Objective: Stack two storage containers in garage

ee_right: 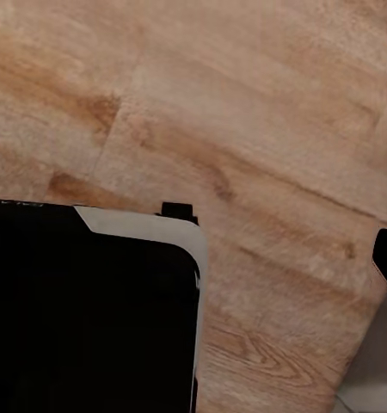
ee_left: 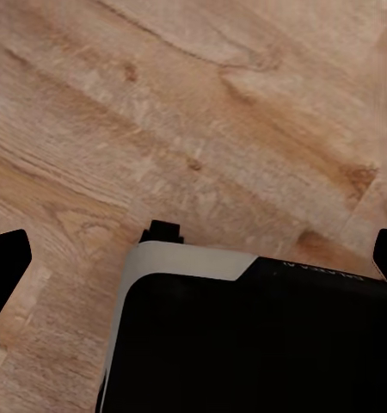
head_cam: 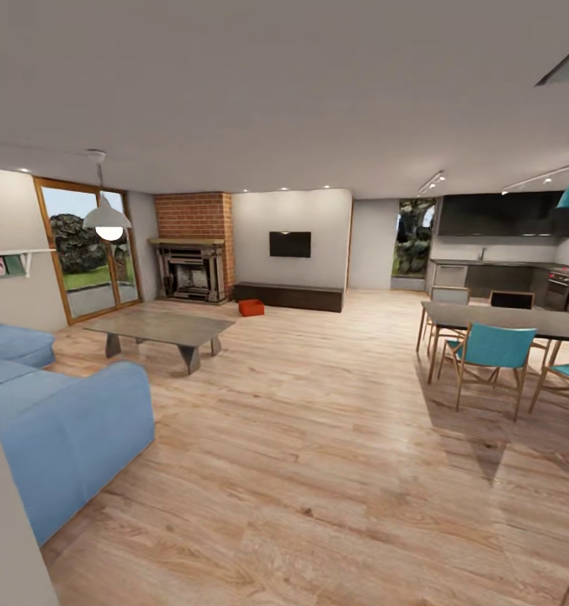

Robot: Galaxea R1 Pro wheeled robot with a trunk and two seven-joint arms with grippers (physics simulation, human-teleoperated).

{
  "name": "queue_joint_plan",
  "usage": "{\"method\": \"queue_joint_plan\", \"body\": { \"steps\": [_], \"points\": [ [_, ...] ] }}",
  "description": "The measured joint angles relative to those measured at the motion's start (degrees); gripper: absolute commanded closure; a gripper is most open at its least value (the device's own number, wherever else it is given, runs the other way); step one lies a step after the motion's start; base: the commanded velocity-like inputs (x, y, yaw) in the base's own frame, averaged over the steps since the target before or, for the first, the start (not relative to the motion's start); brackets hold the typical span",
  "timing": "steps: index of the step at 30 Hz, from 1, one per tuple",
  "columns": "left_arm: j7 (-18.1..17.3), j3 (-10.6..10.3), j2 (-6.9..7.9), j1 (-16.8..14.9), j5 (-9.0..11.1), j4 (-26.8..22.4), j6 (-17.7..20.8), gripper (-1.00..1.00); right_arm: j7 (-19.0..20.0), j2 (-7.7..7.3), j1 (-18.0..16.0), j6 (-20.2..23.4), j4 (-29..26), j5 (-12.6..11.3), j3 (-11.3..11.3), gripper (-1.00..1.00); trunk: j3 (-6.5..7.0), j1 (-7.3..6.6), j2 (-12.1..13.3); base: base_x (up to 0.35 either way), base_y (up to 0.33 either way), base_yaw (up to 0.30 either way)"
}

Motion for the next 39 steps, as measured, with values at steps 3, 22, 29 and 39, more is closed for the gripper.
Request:
{"method": "queue_joint_plan", "body": {
  "steps": [3, 22, 29, 39],
  "points": [
    [0.0, -0.01, -0.01, 0.0, -0.06, -0.02, -0.01, -1.0, -0.15, 0.0, -0.01, -0.13, 0.0, -0.09, -0.06, -1.0, 0.0, 0.0, 0.0, 0.323, 0.0, 0.0],
    [0.01, -0.05, -0.02, 0.0, -0.24, -0.03, -0.64, -1.0, -0.2, -0.01, -0.01, -0.53, 0.01, -0.1, -0.16, -1.0, 0.0, 0.0, 0.0, 0.323, 0.0, 0.0],
    [0.01, -0.05, -0.02, 0.0, -0.21, -0.03, -0.62, -1.0, -0.2, -0.02, 0.0, -0.51, -0.03, -0.1, -0.16, -1.0, 0.0, 0.0, 0.0, 0.323, 0.0, 0.0],
    [-0.08, -0.06, -0.01, 0.0, -0.31, -0.1, -0.25, -1.0, -0.2, 0.03, -0.02, -0.6, 0.01, -0.1, -0.16, -1.0, 0.0, 0.0, 0.0, 0.323, 0.0, 0.0]
  ]
}}
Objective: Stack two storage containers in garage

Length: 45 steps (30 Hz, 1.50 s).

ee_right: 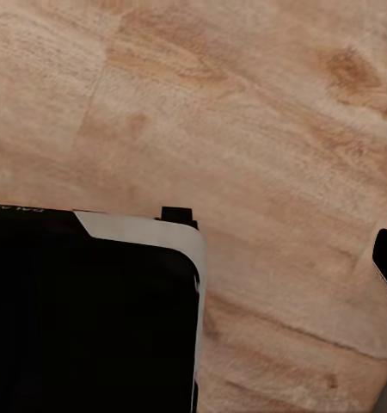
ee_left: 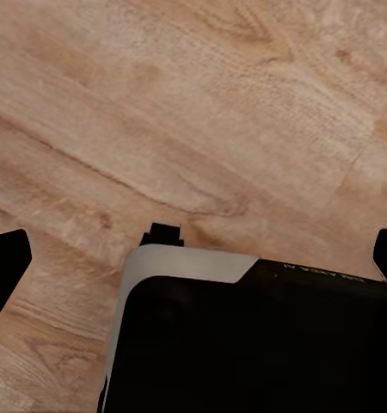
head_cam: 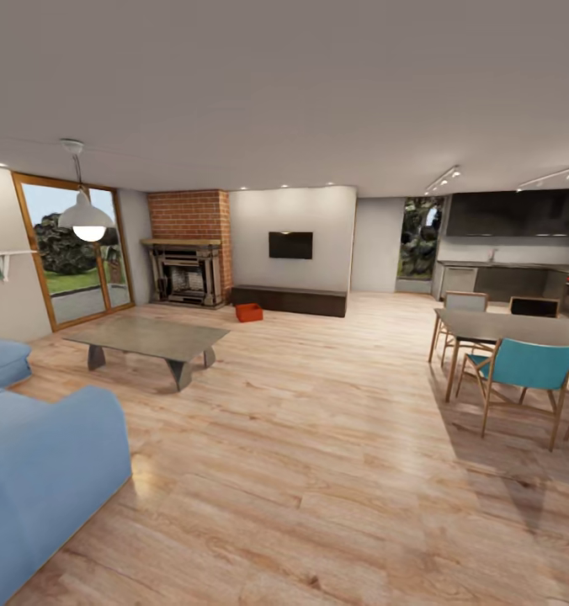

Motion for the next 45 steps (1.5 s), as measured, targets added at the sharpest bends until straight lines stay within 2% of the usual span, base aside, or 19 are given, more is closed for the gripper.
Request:
{"method": "queue_joint_plan", "body": {
  "steps": [45],
  "points": [
    [0.01, 0.01, 0.0, 0.0, 0.19, 0.0, -0.08, -1.0, -0.08, -0.03, 0.01, 0.22, -0.03, 0.0, 0.0, -1.0, 0.0, 0.01, -0.01, 0.323, 0.0, 0.0]
  ]
}}
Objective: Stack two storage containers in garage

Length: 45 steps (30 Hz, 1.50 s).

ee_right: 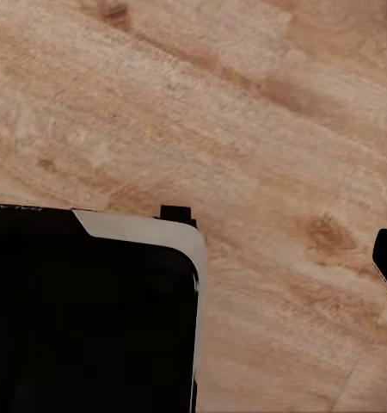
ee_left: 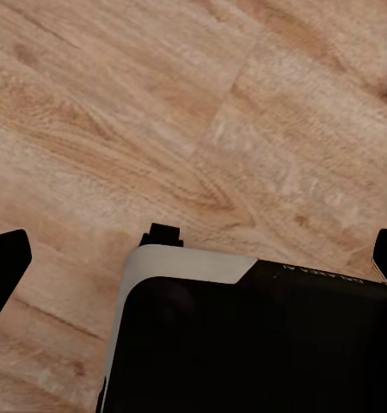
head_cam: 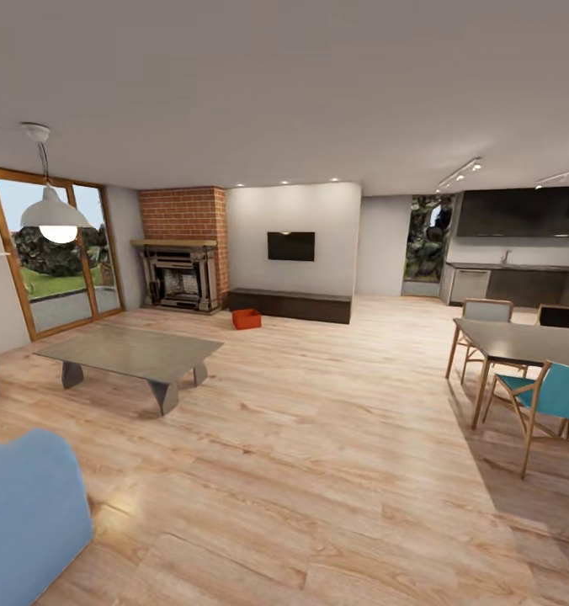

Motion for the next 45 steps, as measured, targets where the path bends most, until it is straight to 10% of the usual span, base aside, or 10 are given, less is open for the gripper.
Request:
{"method": "queue_joint_plan", "body": {
  "steps": [45],
  "points": [
    [0.02, 0.0, 0.09, 0.0, 0.04, -0.01, -0.04, -1.0, -0.03, 0.0, 0.0, 0.04, 0.01, 0.0, 0.0, -1.0, 0.0, 0.0, 0.0, 0.323, -0.062, 0.0]
  ]
}}
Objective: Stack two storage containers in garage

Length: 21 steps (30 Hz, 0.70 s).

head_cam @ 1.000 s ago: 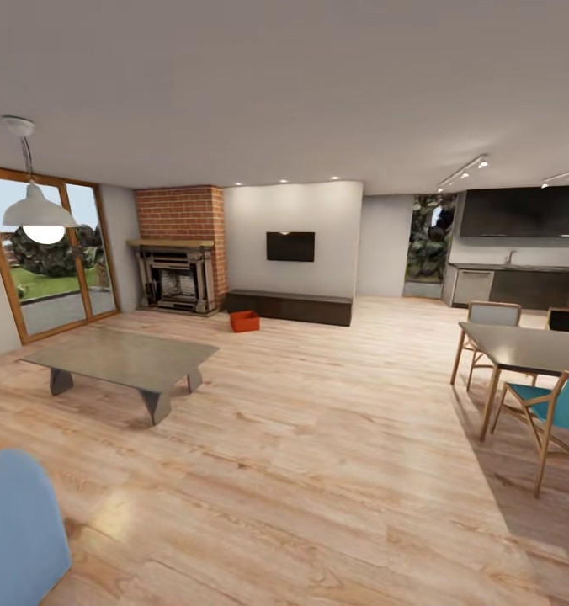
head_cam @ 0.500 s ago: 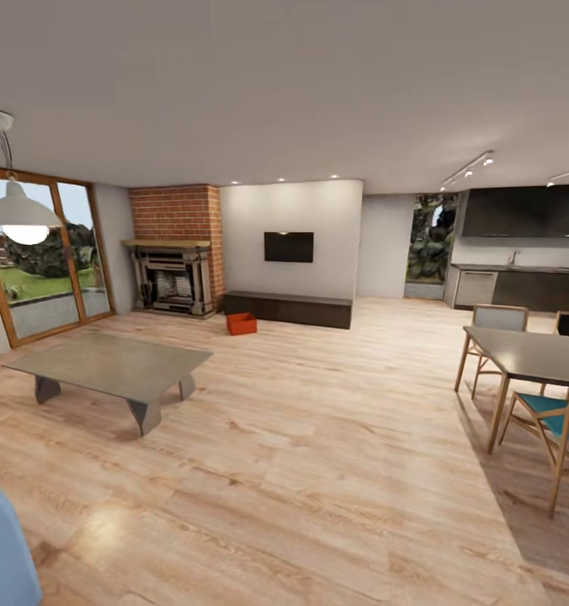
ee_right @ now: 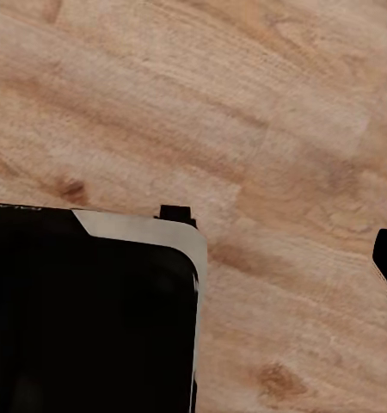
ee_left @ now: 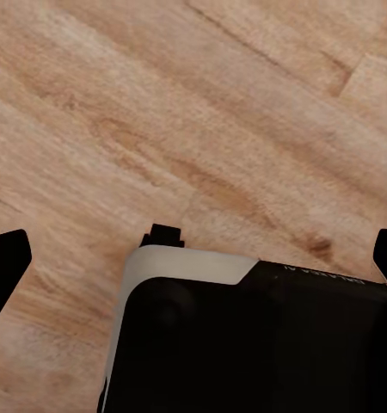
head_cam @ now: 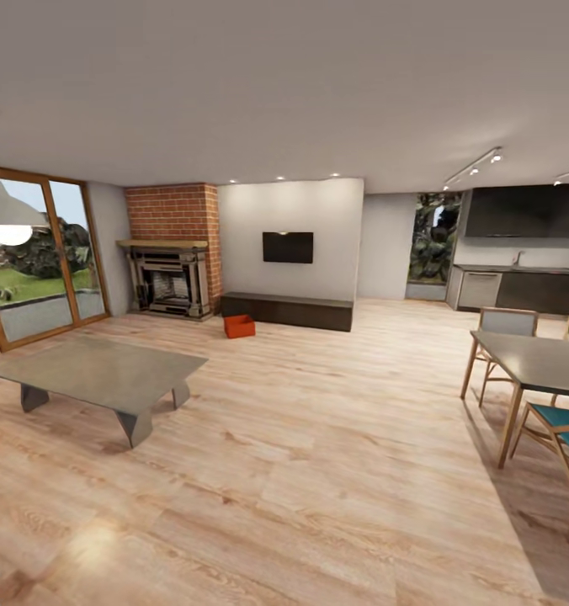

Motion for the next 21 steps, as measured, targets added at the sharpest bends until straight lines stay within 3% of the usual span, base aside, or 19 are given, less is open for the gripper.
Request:
{"method": "queue_joint_plan", "body": {
  "steps": [21],
  "points": [
    [0.01, 0.0, 0.0, 0.0, 0.0, 0.0, -0.12, -1.0, -0.04, 0.04, 0.01, 0.0, -0.03, 0.0, 0.03, -1.0, 0.0, 0.0, 0.0, 0.323, 0.0, 0.0]
  ]
}}
